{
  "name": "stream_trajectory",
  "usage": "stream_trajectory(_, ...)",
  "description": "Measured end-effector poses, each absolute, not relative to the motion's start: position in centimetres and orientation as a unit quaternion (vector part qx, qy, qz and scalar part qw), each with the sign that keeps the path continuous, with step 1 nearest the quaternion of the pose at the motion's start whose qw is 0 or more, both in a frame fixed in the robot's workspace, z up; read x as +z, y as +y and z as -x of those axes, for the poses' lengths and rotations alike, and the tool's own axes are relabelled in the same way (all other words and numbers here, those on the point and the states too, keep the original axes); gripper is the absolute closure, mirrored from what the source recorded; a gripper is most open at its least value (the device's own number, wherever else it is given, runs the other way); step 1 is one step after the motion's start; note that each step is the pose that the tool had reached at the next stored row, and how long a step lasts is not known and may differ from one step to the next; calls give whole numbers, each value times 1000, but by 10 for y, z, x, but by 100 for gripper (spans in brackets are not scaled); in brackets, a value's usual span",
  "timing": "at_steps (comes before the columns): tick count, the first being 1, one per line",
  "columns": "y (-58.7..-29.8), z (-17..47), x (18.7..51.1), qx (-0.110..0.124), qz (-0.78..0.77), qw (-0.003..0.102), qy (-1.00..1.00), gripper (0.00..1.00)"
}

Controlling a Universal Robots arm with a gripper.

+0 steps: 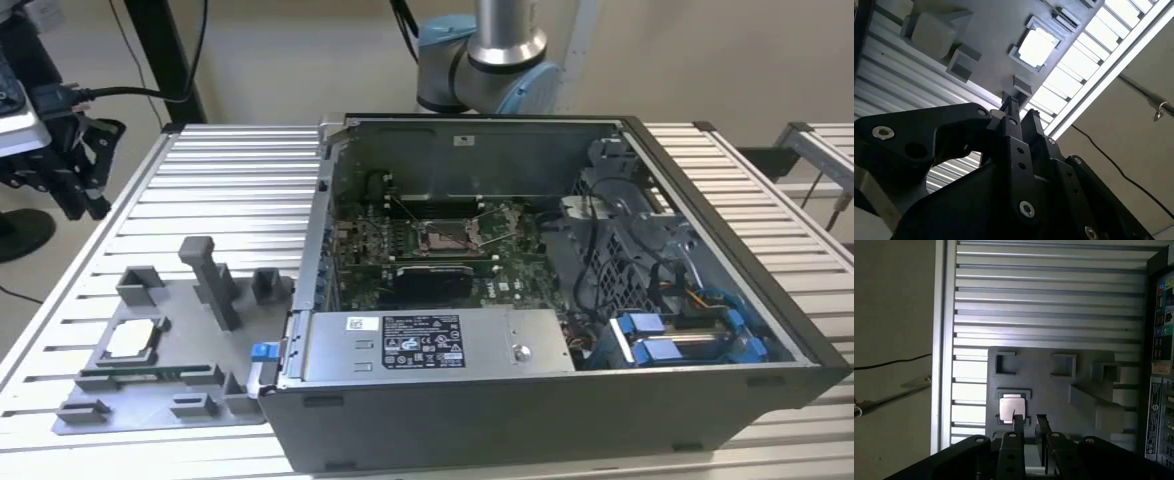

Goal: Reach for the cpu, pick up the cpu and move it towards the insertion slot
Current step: 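Reach for the cpu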

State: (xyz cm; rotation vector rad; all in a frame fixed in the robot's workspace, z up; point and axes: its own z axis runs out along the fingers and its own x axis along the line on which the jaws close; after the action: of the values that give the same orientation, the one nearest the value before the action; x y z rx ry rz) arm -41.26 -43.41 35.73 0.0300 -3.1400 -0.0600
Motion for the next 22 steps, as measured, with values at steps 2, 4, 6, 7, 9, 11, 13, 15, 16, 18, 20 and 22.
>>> stream_trajectory(2,-434,413,357,-19,-10,0,-1000,0)
stream_trajectory(4,-434,413,357,-19,-10,0,-1000,0)
stream_trajectory(6,-434,413,357,-19,-10,0,-1000,0)
stream_trajectory(7,-434,413,357,-19,-10,0,-1000,0)
stream_trajectory(9,-434,413,357,-19,-10,0,-1000,0)
stream_trajectory(11,-435,413,357,-19,-10,0,-1000,0)
stream_trajectory(13,-435,413,357,-19,-9,0,-1000,0)
stream_trajectory(15,-435,413,357,-19,-9,0,-1000,0)
stream_trajectory(16,-435,413,357,-19,-9,1,-1000,0)
stream_trajectory(18,-435,413,356,-19,-9,0,-1000,0)
stream_trajectory(20,-435,413,355,-19,-9,0,-1000,0)
stream_trajectory(22,-435,413,353,-19,-8,0,-1000,0)
